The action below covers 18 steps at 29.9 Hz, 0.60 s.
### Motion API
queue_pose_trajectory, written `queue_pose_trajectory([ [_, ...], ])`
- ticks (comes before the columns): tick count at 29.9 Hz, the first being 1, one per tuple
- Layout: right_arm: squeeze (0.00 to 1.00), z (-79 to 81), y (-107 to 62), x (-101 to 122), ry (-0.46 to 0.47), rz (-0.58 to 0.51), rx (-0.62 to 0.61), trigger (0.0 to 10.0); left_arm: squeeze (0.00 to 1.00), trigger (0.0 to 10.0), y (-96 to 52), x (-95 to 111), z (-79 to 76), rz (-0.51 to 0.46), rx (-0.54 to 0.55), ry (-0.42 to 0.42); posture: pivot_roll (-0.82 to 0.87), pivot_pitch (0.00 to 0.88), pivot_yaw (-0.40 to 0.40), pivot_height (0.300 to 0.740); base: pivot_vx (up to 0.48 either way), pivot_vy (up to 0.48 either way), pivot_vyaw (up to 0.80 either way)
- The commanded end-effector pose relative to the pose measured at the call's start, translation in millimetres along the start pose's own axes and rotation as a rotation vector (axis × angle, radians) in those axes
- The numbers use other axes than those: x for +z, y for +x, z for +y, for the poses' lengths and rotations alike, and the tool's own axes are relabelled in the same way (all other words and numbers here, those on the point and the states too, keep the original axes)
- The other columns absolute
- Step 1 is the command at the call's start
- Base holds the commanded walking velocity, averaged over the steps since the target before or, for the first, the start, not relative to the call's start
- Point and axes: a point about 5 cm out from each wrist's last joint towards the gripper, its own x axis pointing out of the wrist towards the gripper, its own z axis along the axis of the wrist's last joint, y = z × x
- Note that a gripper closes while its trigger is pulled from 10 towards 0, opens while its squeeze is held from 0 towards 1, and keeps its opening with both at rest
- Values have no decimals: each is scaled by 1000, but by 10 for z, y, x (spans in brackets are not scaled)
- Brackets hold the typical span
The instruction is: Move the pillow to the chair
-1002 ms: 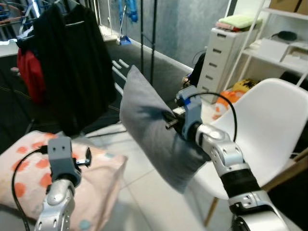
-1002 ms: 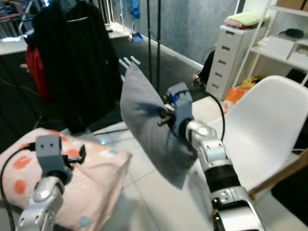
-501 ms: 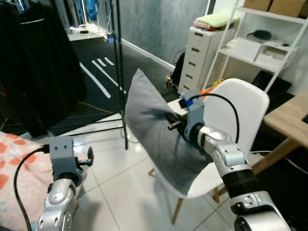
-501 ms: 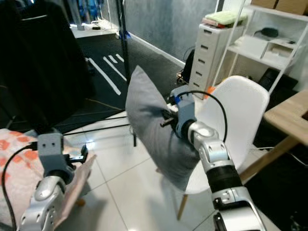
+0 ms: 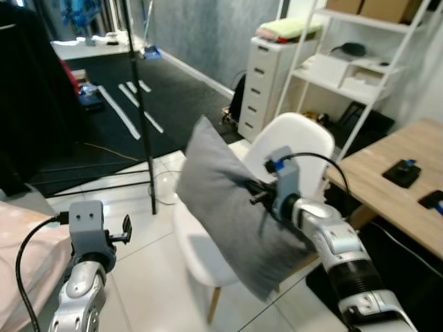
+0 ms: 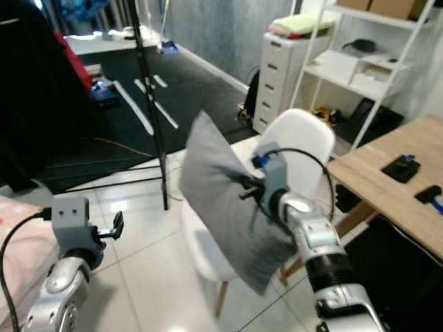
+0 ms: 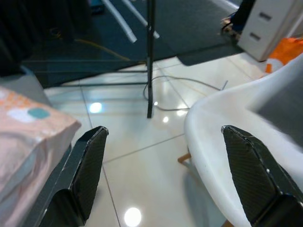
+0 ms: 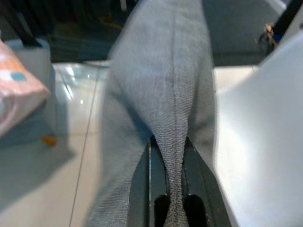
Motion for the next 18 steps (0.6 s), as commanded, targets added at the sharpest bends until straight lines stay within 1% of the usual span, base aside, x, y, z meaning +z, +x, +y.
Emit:
queue_pose_trajectory([
  [1,0,-12,-12,120,-16,-78,8,10000,0,10000,-16,-16,99,2,20,19,-185,17,-80,740,0,0,0],
  [7,0,-52,-38,85,-20,-65,-2,10000,0,10000,-20,-4,121,-3,18,17,-188,20,-78,740,0,0,0],
  [12,0,-59,-43,101,-32,-69,1,10000,0,10000,-24,3,53,-13,-4,19,-189,22,-78,740,316,0,0],
  [18,0,-60,-44,107,-38,-74,5,10000,0,10000,-22,5,33,-18,-10,17,-189,24,-77,740,371,0,0],
])
